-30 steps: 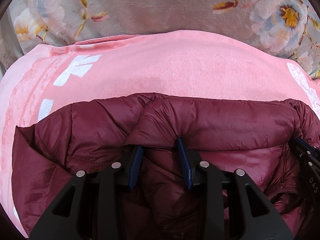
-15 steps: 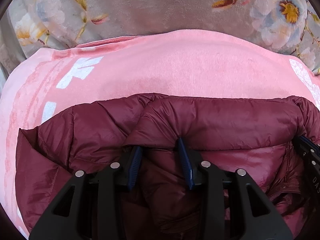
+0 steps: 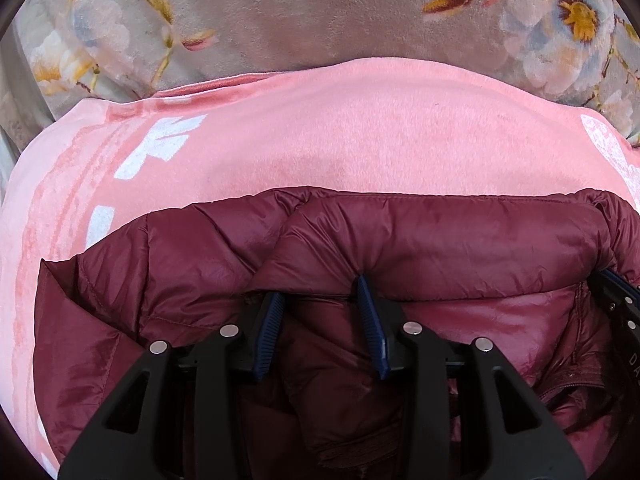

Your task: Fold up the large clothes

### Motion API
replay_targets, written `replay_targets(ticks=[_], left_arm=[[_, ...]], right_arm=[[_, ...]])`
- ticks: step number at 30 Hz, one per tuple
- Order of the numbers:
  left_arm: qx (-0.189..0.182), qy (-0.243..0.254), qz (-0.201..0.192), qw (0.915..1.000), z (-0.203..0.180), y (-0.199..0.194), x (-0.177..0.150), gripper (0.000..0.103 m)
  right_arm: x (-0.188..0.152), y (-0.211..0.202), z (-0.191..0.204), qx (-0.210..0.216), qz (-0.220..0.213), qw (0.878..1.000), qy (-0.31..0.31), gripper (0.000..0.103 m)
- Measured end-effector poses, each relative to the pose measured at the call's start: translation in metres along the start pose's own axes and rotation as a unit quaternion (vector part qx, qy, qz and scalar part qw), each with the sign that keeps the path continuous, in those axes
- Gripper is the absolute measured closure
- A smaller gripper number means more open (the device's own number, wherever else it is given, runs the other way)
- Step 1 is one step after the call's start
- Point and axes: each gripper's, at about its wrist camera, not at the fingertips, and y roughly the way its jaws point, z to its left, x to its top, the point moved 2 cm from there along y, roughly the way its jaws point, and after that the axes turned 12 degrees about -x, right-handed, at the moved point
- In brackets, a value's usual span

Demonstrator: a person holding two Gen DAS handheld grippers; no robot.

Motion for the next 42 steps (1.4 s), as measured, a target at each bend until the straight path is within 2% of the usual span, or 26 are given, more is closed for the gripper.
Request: replay_targets(ticks=[7, 10, 13, 15, 16, 18, 21, 25, 29, 33, 38, 42], left_arm=[[-0.006, -0.004, 0.0, 1.0, 0.001, 0.001, -0.002, 0.065], [-0.025, -0.016, -0.003, 0.9996, 0.006, -0.003, -0.004, 0.062], [-0.049, -0.031, -0.018, 0.9982, 0.011, -0.02, -0.011, 0.046], [-0.047, -0.035, -0.042, 0.9974, 0.012, -0.038, -0.016, 0.02], [-0.038, -0.036, -0.058, 0.9969, 0.013, -0.049, -0.018, 0.017], [-0.048, -0.03, -0.076, 0.9955, 0.014, -0.073, -0.025, 0.017], [-0.049, -0.02, -0.057, 0.997, 0.019, -0.103, -0.041, 0.017], [-0.021, -0.003, -0.038, 0.9991, 0.042, -0.135, -0.086, 0.017], [0.015, -0.012, -0.015, 0.9997, 0.068, -0.138, -0.12, 0.018], [-0.004, -0.058, 0.007, 0.9983, 0.089, -0.128, -0.142, 0.017], [-0.001, -0.059, 0.004, 0.9983, 0.09, -0.124, -0.146, 0.016], [0.012, -0.048, 0.01, 0.9987, 0.084, -0.121, -0.145, 0.013]], right_arm=[[0.0, -0.001, -0.001, 0.006, -0.001, 1.0, 0.005, 0.096], [-0.002, -0.008, -0.011, 0.039, -0.009, 0.999, 0.027, 0.091], [-0.01, -0.031, -0.026, 0.064, -0.019, 0.997, 0.043, 0.087], [-0.021, -0.055, -0.038, 0.061, -0.04, 0.997, 0.037, 0.079], [-0.025, -0.063, -0.041, 0.059, -0.045, 0.997, 0.034, 0.078], [-0.036, -0.083, -0.052, 0.053, -0.051, 0.997, 0.022, 0.078], [-0.054, -0.106, -0.066, 0.04, -0.049, 0.998, 0.008, 0.078], [-0.102, -0.127, -0.091, 0.035, -0.019, 0.999, -0.006, 0.078], [-0.135, -0.127, -0.096, 0.03, 0.006, 0.999, -0.019, 0.081], [-0.146, -0.119, -0.088, -0.004, 0.003, 0.999, -0.035, 0.082], [-0.151, -0.116, -0.083, -0.023, -0.005, 0.999, -0.047, 0.082], [-0.151, -0.114, -0.087, -0.013, -0.002, 0.999, -0.036, 0.082]])
